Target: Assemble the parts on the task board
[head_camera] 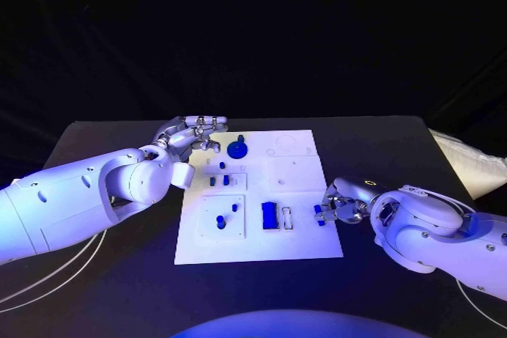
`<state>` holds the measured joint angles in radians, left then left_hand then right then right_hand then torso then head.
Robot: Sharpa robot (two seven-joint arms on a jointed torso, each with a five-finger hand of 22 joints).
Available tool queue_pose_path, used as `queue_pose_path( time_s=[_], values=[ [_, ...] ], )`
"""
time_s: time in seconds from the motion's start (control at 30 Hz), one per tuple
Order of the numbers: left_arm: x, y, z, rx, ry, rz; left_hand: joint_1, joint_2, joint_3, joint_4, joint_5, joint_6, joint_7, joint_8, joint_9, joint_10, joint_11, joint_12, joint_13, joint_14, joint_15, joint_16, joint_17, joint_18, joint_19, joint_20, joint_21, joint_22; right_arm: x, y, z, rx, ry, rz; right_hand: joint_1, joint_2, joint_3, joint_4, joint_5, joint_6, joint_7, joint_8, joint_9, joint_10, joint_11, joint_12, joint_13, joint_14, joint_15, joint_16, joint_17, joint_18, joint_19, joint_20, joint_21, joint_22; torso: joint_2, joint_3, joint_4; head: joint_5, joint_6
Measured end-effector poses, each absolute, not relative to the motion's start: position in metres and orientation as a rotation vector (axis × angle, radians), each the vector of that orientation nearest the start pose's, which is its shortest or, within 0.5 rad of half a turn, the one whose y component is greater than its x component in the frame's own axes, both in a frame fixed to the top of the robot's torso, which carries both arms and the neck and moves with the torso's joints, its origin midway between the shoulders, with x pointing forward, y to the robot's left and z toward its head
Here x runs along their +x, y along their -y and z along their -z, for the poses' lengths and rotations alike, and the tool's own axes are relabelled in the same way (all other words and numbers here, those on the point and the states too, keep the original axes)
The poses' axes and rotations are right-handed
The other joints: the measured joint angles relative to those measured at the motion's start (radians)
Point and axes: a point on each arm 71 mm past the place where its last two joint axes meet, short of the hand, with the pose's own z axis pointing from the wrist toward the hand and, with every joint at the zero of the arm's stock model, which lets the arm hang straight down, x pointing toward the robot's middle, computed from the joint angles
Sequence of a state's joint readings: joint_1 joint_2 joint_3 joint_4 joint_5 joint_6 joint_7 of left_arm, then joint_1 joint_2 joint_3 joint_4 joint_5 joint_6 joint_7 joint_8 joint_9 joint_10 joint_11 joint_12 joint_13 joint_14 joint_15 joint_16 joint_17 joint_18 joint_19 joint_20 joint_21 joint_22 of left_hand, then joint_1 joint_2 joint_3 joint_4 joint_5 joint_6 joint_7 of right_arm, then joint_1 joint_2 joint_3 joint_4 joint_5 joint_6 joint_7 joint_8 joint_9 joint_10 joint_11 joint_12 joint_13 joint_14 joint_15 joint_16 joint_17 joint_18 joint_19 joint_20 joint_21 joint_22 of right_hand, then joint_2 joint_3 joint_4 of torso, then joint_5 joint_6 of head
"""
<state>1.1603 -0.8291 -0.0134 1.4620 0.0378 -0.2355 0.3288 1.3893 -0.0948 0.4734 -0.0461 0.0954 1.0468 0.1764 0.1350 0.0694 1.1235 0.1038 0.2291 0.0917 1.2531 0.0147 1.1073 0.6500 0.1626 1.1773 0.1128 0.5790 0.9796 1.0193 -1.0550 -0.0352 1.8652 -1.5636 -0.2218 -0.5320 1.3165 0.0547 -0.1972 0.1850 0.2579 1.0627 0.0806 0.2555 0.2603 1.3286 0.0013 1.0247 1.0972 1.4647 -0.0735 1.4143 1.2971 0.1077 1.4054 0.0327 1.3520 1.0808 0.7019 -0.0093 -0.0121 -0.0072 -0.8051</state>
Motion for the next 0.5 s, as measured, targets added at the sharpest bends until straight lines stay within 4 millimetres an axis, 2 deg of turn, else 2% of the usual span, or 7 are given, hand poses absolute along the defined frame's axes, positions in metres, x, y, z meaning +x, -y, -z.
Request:
queue_pose_path(
  time_s=[0.1,0.23,0.3,0.37,0.4,0.5],
  values=[
    [0.496,-0.218,0.197,-1.226,-1.474,1.553,0.000,0.000,0.000,0.000,0.000,0.000,0.000,0.000,0.000,0.000,0.000,0.000,0.000,0.000,0.000,0.000,0.000,0.000,0.000,0.000,0.000,0.000,0.387,0.219,0.239,-0.046,-1.961,-0.355,0.000,0.000,-0.003,-0.003,0.000,0.001,-0.001,0.001,0.000,0.000,0.000,-0.006,-0.002,0.000,0.000,0.000,-0.003,0.000,0.000,0.000,0.000,-0.003,0.000,0.0000,0.0003,0.000,0.000],
    [0.496,-0.218,0.197,-1.226,-1.474,1.553,0.000,0.000,0.000,0.000,0.000,0.000,0.000,0.000,0.000,0.000,0.000,0.000,0.000,0.000,0.000,0.000,0.000,0.000,0.000,0.000,0.000,0.000,0.387,0.213,0.239,-0.097,-1.947,-0.343,0.012,-0.012,-0.005,-0.005,0.000,0.003,-0.003,-0.004,0.001,-0.004,-0.004,-0.014,-0.008,0.000,0.000,-0.001,-0.012,0.000,-0.004,0.004,0.000,-0.006,0.000,0.0000,0.0004,-0.001,-0.001],
    [0.496,-0.218,0.197,-1.226,-1.474,1.553,0.000,0.000,0.000,0.000,0.000,0.000,0.000,0.000,0.000,0.000,0.000,0.000,0.000,0.000,0.000,0.000,0.000,0.000,0.000,0.000,0.000,0.000,0.387,0.211,0.239,-0.123,-1.938,-0.335,0.021,-0.020,-0.005,-0.012,-0.011,0.005,-0.004,-0.008,0.001,-0.006,-0.001,-0.020,-0.010,0.000,0.000,-0.006,-0.015,0.000,-0.004,0.004,0.000,-0.007,0.000,-0.0001,0.0003,-0.001,-0.001],
    [0.496,-0.218,0.197,-1.226,-1.474,1.554,0.000,0.000,0.000,0.000,0.000,0.000,0.000,0.000,0.000,0.000,0.000,0.000,0.000,0.000,0.000,0.000,0.000,0.000,0.000,0.000,0.000,0.000,0.387,0.208,0.239,-0.156,-1.926,-0.325,0.046,-0.014,0.005,-0.024,-0.027,0.007,-0.003,-0.010,0.001,-0.010,-0.003,-0.022,-0.013,0.000,0.000,-0.006,-0.018,0.000,-0.004,0.004,0.000,-0.007,0.000,-0.0003,-0.0001,-0.001,-0.001],
    [0.496,-0.217,0.197,-1.226,-1.475,1.554,0.000,0.000,0.000,0.000,0.000,0.000,0.000,0.000,0.000,0.000,0.000,0.000,0.000,0.000,0.000,0.000,0.000,0.000,0.000,0.000,0.000,0.000,0.387,0.207,0.239,-0.170,-1.921,-0.320,0.058,-0.011,0.012,-0.031,-0.040,0.007,-0.003,-0.012,0.001,-0.011,-0.004,-0.024,-0.014,0.000,0.000,-0.006,-0.018,0.000,-0.004,0.004,0.000,-0.007,0.000,-0.0004,-0.0002,-0.002,-0.002],
    [0.496,-0.217,0.197,-1.225,-1.476,1.555,0.000,0.000,0.000,0.000,0.000,0.000,0.000,0.000,0.000,0.000,0.000,0.000,0.000,0.000,0.000,0.000,0.000,0.000,0.000,0.000,0.000,0.000,0.387,0.203,0.239,-0.215,-1.902,-0.305,0.103,0.002,0.048,-0.063,-0.126,0.011,-0.007,-0.022,0.000,-0.013,-0.005,-0.031,-0.014,0.000,0.000,-0.009,-0.018,0.000,-0.004,0.004,0.000,-0.007,0.000,-0.0003,-0.0002,-0.002,-0.002]
  ],
)
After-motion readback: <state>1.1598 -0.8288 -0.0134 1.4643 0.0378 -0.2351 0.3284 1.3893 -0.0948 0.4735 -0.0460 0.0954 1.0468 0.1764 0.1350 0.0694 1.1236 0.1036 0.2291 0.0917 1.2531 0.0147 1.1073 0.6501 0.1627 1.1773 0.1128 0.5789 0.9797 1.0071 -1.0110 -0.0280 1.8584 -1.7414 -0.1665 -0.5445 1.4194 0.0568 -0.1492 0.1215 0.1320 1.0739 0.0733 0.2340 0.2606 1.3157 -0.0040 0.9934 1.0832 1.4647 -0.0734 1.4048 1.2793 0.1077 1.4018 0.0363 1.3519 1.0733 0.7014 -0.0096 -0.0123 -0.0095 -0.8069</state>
